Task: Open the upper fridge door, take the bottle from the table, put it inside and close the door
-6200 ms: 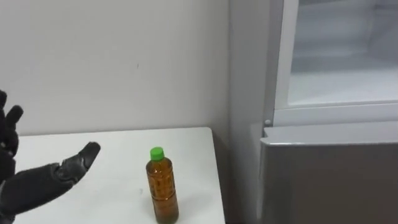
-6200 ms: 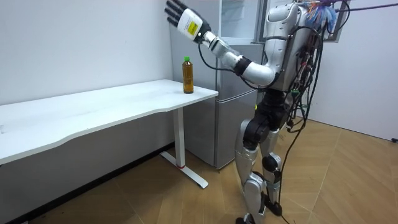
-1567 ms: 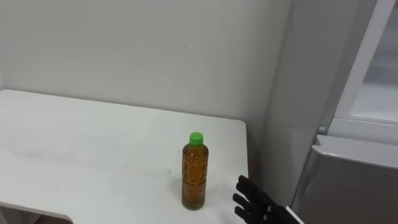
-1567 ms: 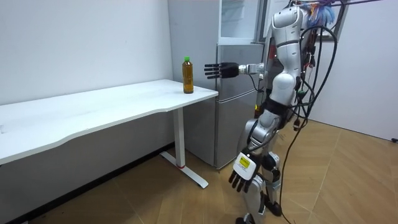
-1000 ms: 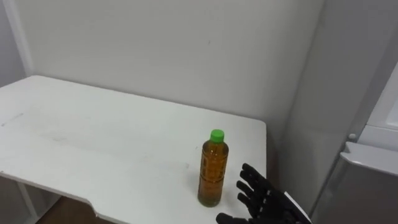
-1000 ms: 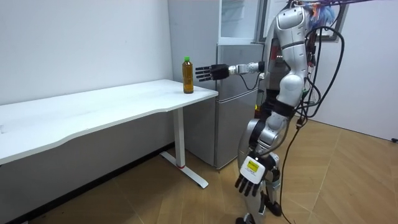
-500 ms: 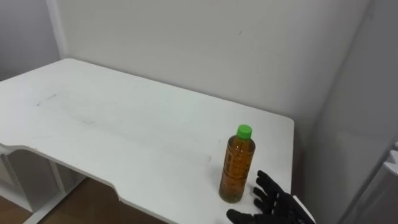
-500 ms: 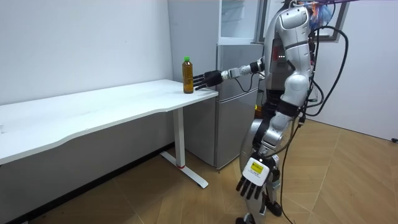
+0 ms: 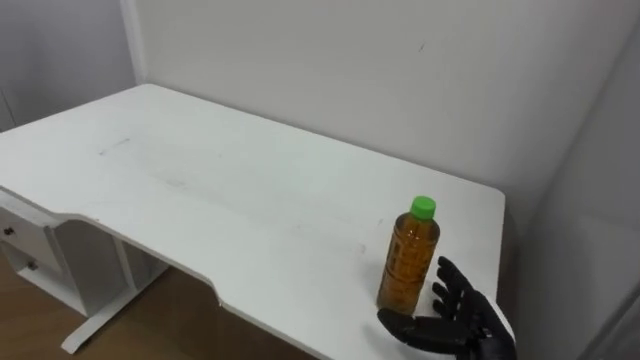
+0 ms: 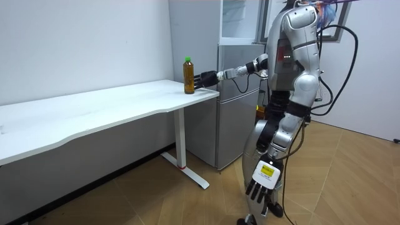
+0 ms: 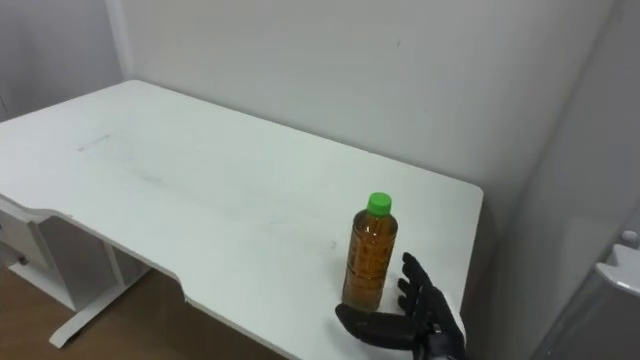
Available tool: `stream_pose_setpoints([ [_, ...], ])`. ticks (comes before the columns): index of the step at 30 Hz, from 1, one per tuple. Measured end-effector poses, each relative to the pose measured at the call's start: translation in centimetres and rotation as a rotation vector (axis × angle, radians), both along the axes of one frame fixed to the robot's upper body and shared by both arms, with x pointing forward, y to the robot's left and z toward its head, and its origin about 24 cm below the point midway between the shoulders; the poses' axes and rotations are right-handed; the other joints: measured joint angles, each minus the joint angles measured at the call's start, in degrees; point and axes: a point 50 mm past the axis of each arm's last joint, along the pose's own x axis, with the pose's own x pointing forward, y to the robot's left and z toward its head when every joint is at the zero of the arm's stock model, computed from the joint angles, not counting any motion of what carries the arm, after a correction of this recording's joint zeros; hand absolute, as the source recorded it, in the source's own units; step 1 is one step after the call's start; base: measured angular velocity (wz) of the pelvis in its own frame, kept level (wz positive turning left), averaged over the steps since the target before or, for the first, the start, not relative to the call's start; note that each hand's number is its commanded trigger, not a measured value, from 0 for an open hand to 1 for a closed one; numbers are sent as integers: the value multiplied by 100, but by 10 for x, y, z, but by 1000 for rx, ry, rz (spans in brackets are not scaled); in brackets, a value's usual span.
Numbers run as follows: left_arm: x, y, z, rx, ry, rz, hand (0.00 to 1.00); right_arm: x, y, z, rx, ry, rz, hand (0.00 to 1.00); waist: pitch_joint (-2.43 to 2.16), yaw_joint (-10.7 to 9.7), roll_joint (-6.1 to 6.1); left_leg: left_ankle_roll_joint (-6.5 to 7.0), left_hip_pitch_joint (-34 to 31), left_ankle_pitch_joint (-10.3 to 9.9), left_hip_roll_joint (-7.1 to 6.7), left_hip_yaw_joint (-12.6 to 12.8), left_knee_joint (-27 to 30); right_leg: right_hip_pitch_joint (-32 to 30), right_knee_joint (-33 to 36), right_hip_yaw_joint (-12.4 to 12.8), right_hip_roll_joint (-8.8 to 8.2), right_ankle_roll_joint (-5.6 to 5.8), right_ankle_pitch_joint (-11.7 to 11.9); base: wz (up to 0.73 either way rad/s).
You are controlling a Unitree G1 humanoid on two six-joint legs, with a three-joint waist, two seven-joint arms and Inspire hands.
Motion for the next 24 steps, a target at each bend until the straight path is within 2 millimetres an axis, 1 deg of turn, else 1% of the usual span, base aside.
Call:
stream_pose_setpoints([
  [4, 0, 0, 0, 17, -2, 4, 0, 2, 3, 1, -35, 2, -39, 0, -3, 41, -11, -6, 19, 6, -10, -33, -13, 26, -23, -37, 1, 0, 0, 3],
  [5, 0, 0, 0, 23, -2, 6, 0, 2, 5, 1, -65, 1, -38, 0, -6, 48, -40, -8, 24, 28, -17, -38, -9, 28, -44, -45, 1, 0, 0, 7],
  [7, 0, 1, 0, 28, -4, 6, 0, 2, 7, 2, -103, -10, -40, 0, 16, 51, -75, -10, 10, 54, -24, -62, -23, 27, -71, -70, 2, -7, 5, 8],
  [8, 0, 0, 0, 28, -2, 4, 0, 2, 8, 2, -121, -14, -48, 0, 13, 50, -89, -12, -6, 57, -30, -94, -20, 26, -73, -99, 2, -7, 5, 11],
  [16, -1, -1, 0, 30, 7, -7, 0, 7, 9, 10, -147, -39, -96, 0, 9, 104, -96, -22, -65, 63, -32, -154, -66, 22, -84, -176, 9, -7, 6, 4],
  [20, -1, -1, -1, 31, 11, -5, 0, 7, 8, 11, -151, -41, -125, 0, 8, 173, -97, -25, -69, 66, -35, -184, -71, 37, -86, -242, 8, -6, 6, 5],
  [24, -3, -1, -1, 32, 15, -2, 0, 7, 7, 11, -154, -42, -140, 0, 8, 178, -96, -29, -65, 69, -43, -233, -69, 59, -88, -298, 7, -5, 6, 7],
])
